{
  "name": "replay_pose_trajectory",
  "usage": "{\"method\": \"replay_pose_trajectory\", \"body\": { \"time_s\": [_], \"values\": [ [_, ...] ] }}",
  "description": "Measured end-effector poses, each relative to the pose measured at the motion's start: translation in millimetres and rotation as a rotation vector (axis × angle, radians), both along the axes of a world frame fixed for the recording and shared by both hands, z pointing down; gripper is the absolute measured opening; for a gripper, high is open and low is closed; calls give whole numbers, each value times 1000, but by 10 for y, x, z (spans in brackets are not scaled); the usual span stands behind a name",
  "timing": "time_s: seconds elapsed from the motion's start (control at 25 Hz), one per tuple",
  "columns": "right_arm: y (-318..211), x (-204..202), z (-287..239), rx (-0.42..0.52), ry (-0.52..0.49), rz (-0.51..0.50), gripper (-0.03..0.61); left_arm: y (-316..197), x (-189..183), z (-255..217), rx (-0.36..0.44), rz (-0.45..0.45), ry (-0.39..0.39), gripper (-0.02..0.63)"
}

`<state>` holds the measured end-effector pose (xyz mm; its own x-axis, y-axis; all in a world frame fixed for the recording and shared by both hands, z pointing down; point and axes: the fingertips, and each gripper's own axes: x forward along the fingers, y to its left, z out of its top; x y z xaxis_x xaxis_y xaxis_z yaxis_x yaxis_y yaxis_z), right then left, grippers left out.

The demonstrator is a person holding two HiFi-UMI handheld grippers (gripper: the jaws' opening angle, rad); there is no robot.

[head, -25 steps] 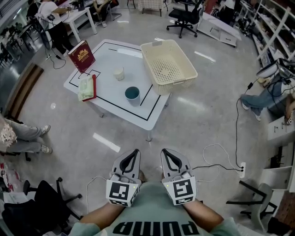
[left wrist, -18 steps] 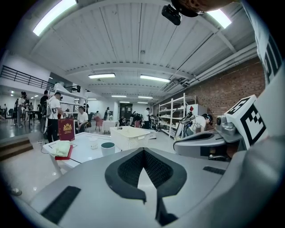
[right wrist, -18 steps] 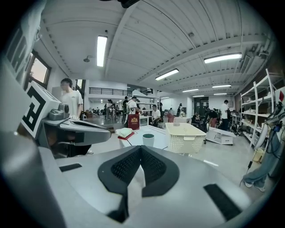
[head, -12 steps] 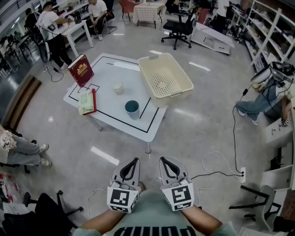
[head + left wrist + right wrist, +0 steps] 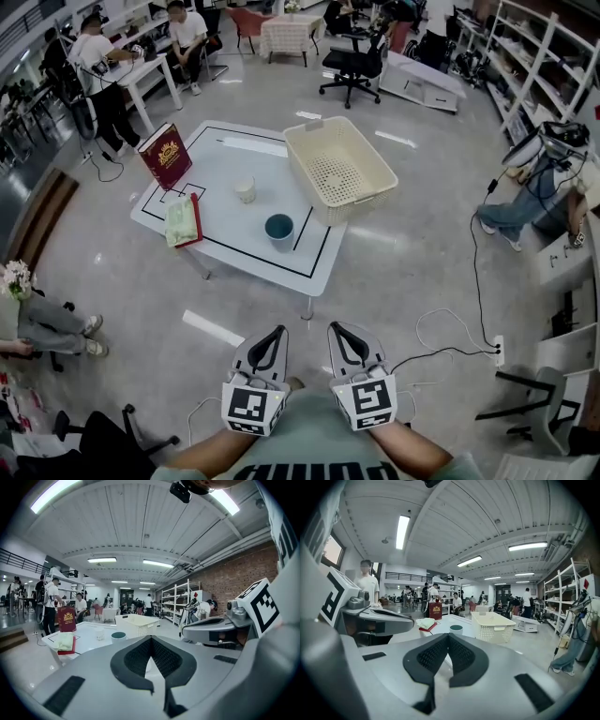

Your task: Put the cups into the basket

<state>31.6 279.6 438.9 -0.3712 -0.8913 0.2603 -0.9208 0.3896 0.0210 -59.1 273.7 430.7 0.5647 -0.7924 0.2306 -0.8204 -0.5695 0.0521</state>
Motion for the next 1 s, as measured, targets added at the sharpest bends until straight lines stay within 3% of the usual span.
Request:
{"method": "replay_pose_trajectory", "body": {
  "time_s": [0.44, 1.0],
  "values": [
    [-94, -260, -4, -12, 27, 49, 12, -149, -345, -25, 13, 17, 18, 5],
    [-664, -197, 108, -33, 13, -62, 12, -634, -215, 86, -5, -66, 7, 5]
  ]
}}
